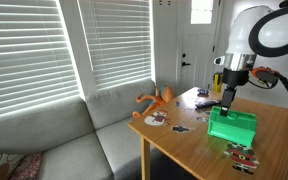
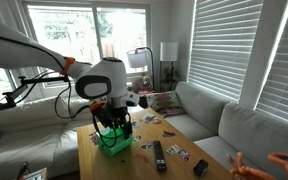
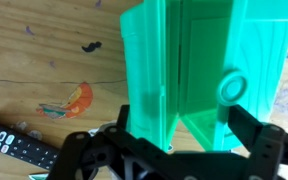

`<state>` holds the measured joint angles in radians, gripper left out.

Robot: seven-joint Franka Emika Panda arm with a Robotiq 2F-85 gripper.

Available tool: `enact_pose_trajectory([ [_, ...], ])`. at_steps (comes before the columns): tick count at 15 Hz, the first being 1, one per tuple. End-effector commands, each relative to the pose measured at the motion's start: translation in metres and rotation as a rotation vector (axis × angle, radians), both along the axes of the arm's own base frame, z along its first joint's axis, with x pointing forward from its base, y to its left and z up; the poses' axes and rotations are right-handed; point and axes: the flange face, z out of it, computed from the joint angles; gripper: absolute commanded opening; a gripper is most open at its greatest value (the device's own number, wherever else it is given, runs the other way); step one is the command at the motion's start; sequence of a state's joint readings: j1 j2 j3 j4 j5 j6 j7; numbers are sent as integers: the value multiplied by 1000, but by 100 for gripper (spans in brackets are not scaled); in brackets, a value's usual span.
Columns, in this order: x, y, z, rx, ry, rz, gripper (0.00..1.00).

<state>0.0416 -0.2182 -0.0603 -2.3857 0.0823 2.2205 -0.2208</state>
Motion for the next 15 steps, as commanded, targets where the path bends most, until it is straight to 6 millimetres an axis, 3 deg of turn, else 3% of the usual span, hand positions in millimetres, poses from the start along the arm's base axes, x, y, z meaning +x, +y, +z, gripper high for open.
enact_pose_trajectory([
  [1,1,-1,-5,5,8,16,82],
  [2,1,-1,-4,6,7,17,72],
  [4,1,0,-3,7,5,16,65],
  [7,3,-1,0,4,-2,16,63],
  [11,3,-1,1,2,-4,16,40],
  [14,4,-1,2,0,-6,18,44],
  [15,4,0,2,0,-6,19,52],
])
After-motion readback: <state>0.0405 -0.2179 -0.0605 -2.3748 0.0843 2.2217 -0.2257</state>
